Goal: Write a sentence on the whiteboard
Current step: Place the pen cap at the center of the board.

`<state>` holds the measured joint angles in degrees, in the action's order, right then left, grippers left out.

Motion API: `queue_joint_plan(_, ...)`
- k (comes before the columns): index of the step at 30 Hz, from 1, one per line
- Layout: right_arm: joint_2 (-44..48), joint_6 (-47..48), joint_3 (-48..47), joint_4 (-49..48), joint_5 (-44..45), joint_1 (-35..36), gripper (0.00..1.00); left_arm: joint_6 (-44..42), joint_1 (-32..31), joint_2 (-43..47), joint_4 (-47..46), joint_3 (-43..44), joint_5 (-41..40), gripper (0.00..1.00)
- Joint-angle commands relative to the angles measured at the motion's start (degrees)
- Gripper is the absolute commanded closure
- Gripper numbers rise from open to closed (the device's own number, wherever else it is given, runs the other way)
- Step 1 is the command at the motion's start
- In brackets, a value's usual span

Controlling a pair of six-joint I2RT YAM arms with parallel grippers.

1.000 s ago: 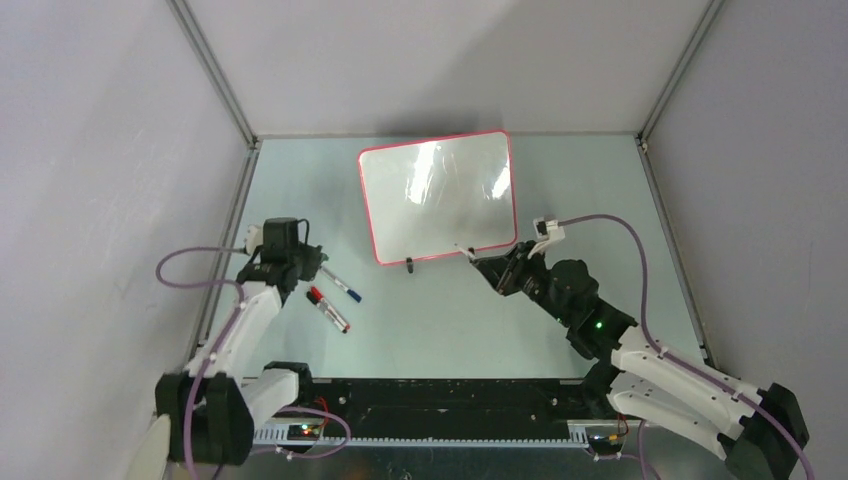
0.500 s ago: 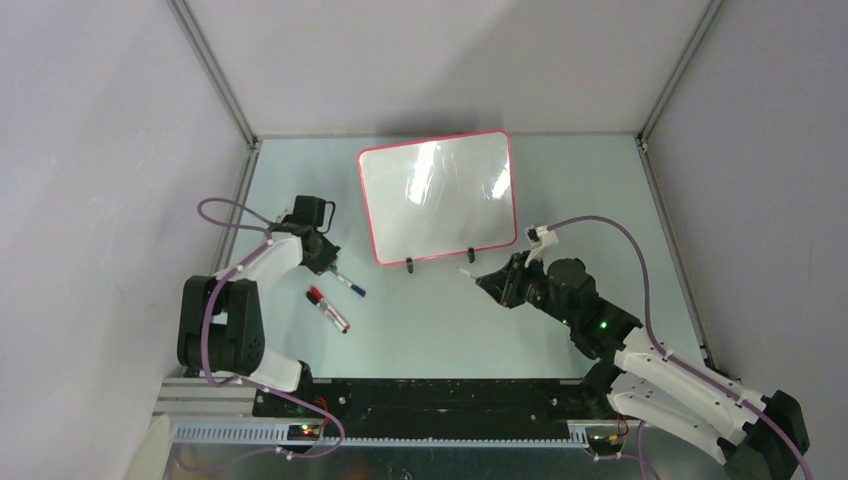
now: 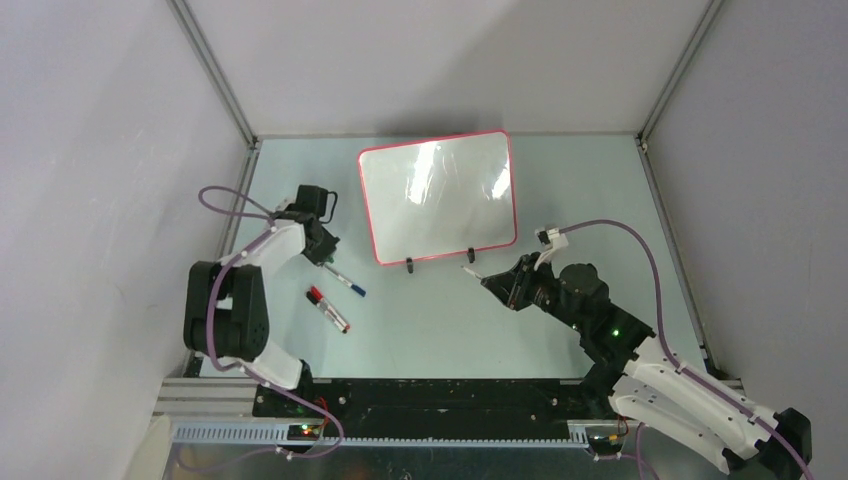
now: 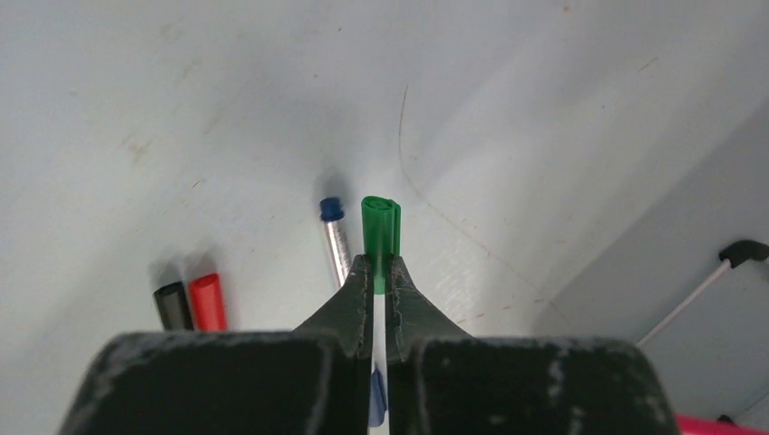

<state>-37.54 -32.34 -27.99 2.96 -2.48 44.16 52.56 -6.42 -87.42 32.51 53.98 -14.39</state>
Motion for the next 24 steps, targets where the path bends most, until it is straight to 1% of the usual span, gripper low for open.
queue_joint_plan(1, 1.4, 0.4, -0.4, -0.1, -0.8, 0.1, 1.00, -0.2, 0.7, -5.0, -0.3, 3.7, -1.4, 1.00)
queue_joint_plan(3, 2.0, 0.6, -0.3, 0.7, -0.6, 0.1, 1.00, 0.1, 1.3, -6.5, 0.3, 3.8, -2.8, 0.98)
queue_joint_plan(6, 2.7, 0.8, -0.3, 1.8, 0.1, 0.1, 1.00, -0.1, 1.9, -7.3, 0.3, 3.6, -3.0, 0.87)
queue_joint_plan(7, 3.0, 1.0, -0.3, 2.1, 0.3, 0.1, 1.00, -0.6, 2.0, -7.0, 0.0, 3.2, -2.8, 0.85)
queue_joint_plan(9, 3.1, 1.1, -0.4, 2.1, 0.4, 0.1, 1.00, -1.0, 2.1, -5.7, -0.7, 2.6, -2.0, 0.78)
queue_joint_plan(10, 3.2, 1.2, -0.4, 2.0, 0.4, 0.1, 1.00, -1.2, 2.2, -4.3, -0.8, 2.4, -1.9, 0.71)
queue_joint_plan(11, 3.1, 1.3, -0.4, 2.0, 0.4, 0.0, 1.00, -1.6, 2.2, -3.5, -0.7, 2.2, -1.9, 0.67)
queue_joint_plan(13, 2.9, 1.5, -0.7, 2.2, 0.3, -0.1, 1.00, -1.7, 2.1, -0.6, 0.0, 1.9, -2.9, 0.45)
queue_joint_plan(14, 2.6, 2.0, -1.1, 2.2, 0.2, -0.2, 1.00, -1.7, 2.2, 1.5, 0.8, 1.7, -3.6, 0.40)
queue_joint_plan(15, 2.5, 2.3, -1.4, 2.5, 0.1, -0.3, 1.00, -1.8, 2.2, 2.6, 1.3, 1.6, -4.4, 0.32)
queue_joint_plan(18, 1.5, 3.4, -2.7, 3.6, 0.4, -0.5, 1.00, -3.3, 2.2, 8.0, 1.5, 1.2, -4.1, 0.27)
queue_joint_plan(19, 1.4, 3.5, -3.2, 3.7, 0.5, -0.6, 1.00, -5.2, 2.2, 9.2, -1.7, -0.3, -2.1, 0.25)
queue_joint_plan(20, 1.1, 3.9, -3.4, 3.8, 0.6, -0.8, 1.00, -8.1, 2.3, 12.6, -4.2, -3.4, -0.4, 0.24)
queue_joint_plan(21, 1.0, 4.0, -3.9, 3.9, 0.7, -1.0, 1.00, -9.2, 2.2, 16.6, -10.1, -5.1, 2.5, 0.22)
queue_joint_plan(22, 0.8, 4.4, -4.1, 3.9, 0.6, -1.2, 1.00, -10.7, 2.1, 18.9, -13.3, -9.4, 3.7, 0.21)
queue_joint_plan(23, 0.7, 4.6, -4.7, 3.9, 0.6, -1.3, 1.00, -11.6, 2.2, 23.4, -20.1, -11.8, 7.1, 0.18)
queue_joint_plan(24, 0.5, 4.9, -5.0, 4.1, 0.9, -1.7, 1.00, -13.2, 2.2, 25.3, -23.9, -15.9, 8.8, 0.15)
